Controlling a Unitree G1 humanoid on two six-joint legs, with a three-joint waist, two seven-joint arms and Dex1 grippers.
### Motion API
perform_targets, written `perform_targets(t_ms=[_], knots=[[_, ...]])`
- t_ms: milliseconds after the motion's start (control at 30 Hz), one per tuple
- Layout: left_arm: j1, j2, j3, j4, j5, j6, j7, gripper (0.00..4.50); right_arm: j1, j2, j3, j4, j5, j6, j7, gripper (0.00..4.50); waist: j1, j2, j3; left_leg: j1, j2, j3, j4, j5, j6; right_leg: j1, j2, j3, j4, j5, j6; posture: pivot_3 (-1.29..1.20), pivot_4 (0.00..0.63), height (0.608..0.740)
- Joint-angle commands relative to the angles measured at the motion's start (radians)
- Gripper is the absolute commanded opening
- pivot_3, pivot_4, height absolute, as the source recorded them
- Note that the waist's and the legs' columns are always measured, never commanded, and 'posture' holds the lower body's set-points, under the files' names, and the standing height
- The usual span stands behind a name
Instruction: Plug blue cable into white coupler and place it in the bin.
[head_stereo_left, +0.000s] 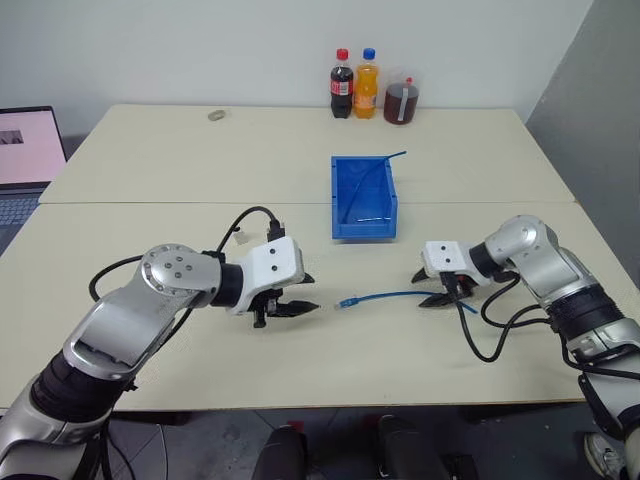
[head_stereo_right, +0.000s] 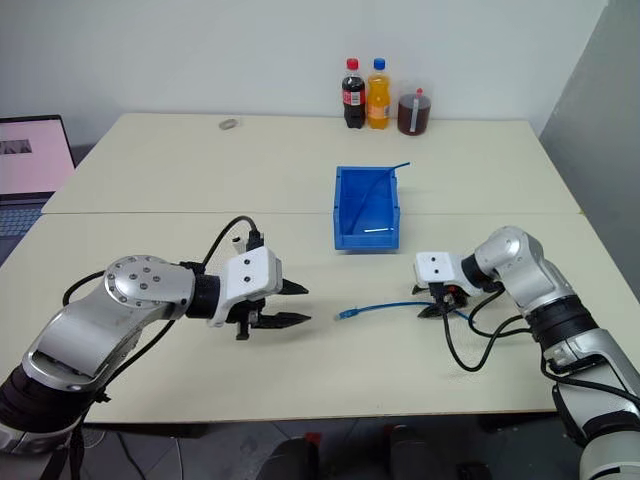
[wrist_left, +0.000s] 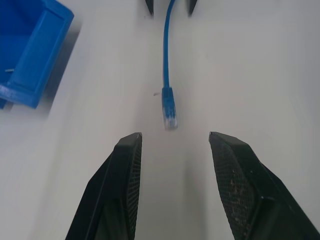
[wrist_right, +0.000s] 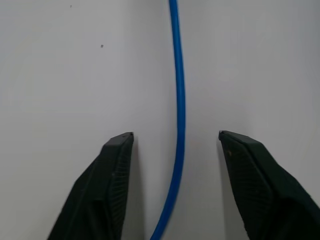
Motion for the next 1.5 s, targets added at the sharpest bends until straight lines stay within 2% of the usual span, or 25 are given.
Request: perform_targets(t_ms=[33, 233, 400, 667, 900, 1133, 1400, 1500], knots=[[0.043, 0.035, -0.004, 0.001, 0.030, -0.078, -0.042, 2.20, -0.029, -0.030, -0.089, -0.161, 0.079, 0.079, 0.021, 3.59, -0.001, 0.000, 0.000, 0.000, 0.000, 0.000, 0.000, 0.000, 0.000, 0.000, 0.000, 0.000, 0.000, 0.000, 0.000, 0.00, 0.150, 0.740], [0.068, -0.018, -0.028, 0.056, 0.065, -0.128, -0.022, 2.20, 0.055, -0.040, -0.137, -0.481, 0.190, 0.320, -0.019, 3.59, 0.003, 0.002, 0.001, -0.001, 0.000, -0.002, 0.000, 0.000, 0.000, 0.000, 0.000, -0.002, 0.001, 0.000, 0.000, 0.00, 0.150, 0.740], [0.056, -0.100, -0.066, 0.080, 0.095, -0.122, 0.015, 2.20, 0.152, -0.028, -0.126, -0.653, 0.223, 0.452, -0.099, 3.59, 0.017, 0.002, 0.001, -0.002, 0.000, -0.003, 0.002, 0.000, 0.000, 0.000, 0.000, -0.003, 0.001, 0.000, 0.000, 0.00, 0.150, 0.740], [0.074, -0.174, -0.113, 0.109, 0.160, -0.142, 0.065, 2.20, 0.207, -0.020, -0.116, -0.748, 0.241, 0.561, -0.196, 3.59, 0.017, 0.002, 0.001, -0.002, 0.000, -0.004, 0.004, 0.000, 0.000, 0.001, 0.000, -0.004, 0.001, 0.000, 0.000, 0.00, 0.150, 0.740], [0.069, -0.266, -0.136, 0.211, 0.224, -0.194, 0.125, 2.20, 0.251, -0.018, -0.116, -0.811, 0.267, 0.627, -0.265, 3.59, 0.018, 0.002, 0.001, -0.003, -0.001, -0.005, 0.004, 0.000, 0.000, 0.001, 0.000, -0.004, 0.001, 0.000, 0.000, 0.00, 0.150, 0.740], [0.065, -0.365, -0.145, 0.286, 0.217, -0.188, 0.144, 2.20, 0.269, -0.030, -0.113, -0.863, 0.287, 0.666, -0.311, 3.59, 0.019, 0.002, 0.000, -0.003, -0.001, -0.005, 0.005, 0.000, 0.000, 0.001, 0.000, -0.005, 0.001, 0.000, 0.001, 0.00, 0.150, 0.740], [0.060, -0.401, -0.164, 0.330, 0.257, -0.212, 0.154, 2.20, 0.272, -0.040, -0.112, -0.891, 0.306, 0.693, -0.340, 3.59, 0.021, 0.003, 0.000, -0.006, -0.001, -0.009, 0.012, 0.000, 0.000, 0.002, 0.000, -0.007, 0.002, 0.001, 0.002, 0.00, 0.150, 0.740], [0.055, -0.396, -0.172, 0.343, 0.270, -0.234, 0.141, 1.75, 0.271, -0.040, -0.109, -0.895, 0.310, 0.699, -0.351, 3.67, 0.021, 0.003, 0.000, -0.006, -0.001, -0.009, 0.014, 0.000, 0.000, 0.003, 0.000, -0.008, 0.002, 0.001, 0.002, 0.00, 0.150, 0.740]])
